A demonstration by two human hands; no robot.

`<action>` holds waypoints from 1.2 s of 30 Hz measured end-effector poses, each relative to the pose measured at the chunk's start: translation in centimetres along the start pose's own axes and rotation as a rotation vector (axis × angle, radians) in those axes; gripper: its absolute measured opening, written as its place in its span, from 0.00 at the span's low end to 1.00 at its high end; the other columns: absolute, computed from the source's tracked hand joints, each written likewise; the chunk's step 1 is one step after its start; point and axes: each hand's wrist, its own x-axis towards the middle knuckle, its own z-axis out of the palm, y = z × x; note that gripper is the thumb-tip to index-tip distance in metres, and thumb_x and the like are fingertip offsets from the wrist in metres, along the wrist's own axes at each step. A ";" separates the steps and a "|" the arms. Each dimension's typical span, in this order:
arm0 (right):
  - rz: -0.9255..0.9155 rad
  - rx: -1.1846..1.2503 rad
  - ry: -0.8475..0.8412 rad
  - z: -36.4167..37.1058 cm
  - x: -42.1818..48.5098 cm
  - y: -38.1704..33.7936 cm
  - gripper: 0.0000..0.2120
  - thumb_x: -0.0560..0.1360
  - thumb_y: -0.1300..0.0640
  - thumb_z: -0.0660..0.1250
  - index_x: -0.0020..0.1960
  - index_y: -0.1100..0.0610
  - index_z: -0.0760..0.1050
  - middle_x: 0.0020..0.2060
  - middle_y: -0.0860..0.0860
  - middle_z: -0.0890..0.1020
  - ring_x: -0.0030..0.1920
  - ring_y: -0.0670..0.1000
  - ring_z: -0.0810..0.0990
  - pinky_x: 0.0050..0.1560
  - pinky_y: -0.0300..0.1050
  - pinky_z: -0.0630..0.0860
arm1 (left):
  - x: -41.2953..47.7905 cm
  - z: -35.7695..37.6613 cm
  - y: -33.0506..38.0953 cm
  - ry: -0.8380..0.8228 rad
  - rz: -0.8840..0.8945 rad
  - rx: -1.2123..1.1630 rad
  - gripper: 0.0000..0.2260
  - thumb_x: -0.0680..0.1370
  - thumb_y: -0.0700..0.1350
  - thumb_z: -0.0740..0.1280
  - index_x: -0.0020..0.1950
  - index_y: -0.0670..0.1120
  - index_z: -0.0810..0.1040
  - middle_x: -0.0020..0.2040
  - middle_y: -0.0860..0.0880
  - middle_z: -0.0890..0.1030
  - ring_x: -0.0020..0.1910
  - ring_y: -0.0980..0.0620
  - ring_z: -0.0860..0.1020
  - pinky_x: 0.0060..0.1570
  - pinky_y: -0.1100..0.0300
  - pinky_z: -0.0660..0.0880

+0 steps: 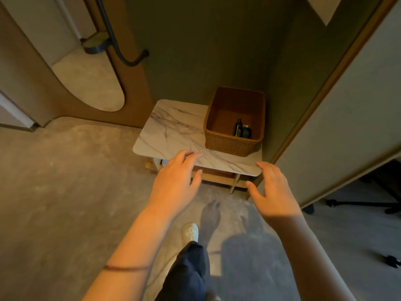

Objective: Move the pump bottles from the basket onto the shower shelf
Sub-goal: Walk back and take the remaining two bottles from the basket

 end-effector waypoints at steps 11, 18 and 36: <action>0.114 -0.088 0.066 1.1 19.1 -0.2 0.29 0.77 0.48 0.63 0.74 0.51 0.56 0.72 0.50 0.63 0.71 0.52 0.63 0.65 0.45 0.65 | 19.2 2.7 -6.9 0.014 0.060 -0.084 0.18 0.78 0.48 0.62 0.67 0.48 0.71 0.62 0.49 0.75 0.57 0.53 0.75 0.48 0.66 0.66; 0.164 -0.054 0.115 3.2 26.6 0.0 0.29 0.77 0.48 0.61 0.74 0.50 0.54 0.72 0.49 0.63 0.72 0.51 0.63 0.61 0.39 0.61 | 27.2 6.2 -9.2 -0.102 0.119 -0.126 0.19 0.78 0.46 0.63 0.69 0.48 0.69 0.65 0.49 0.72 0.57 0.54 0.75 0.47 0.68 0.68; 0.277 0.099 -0.065 6.0 45.0 9.7 0.33 0.77 0.55 0.65 0.76 0.51 0.51 0.73 0.51 0.60 0.71 0.51 0.62 0.62 0.40 0.61 | 40.4 17.2 -10.5 -0.161 0.029 -0.200 0.20 0.78 0.47 0.63 0.70 0.49 0.66 0.63 0.48 0.74 0.56 0.51 0.76 0.49 0.61 0.74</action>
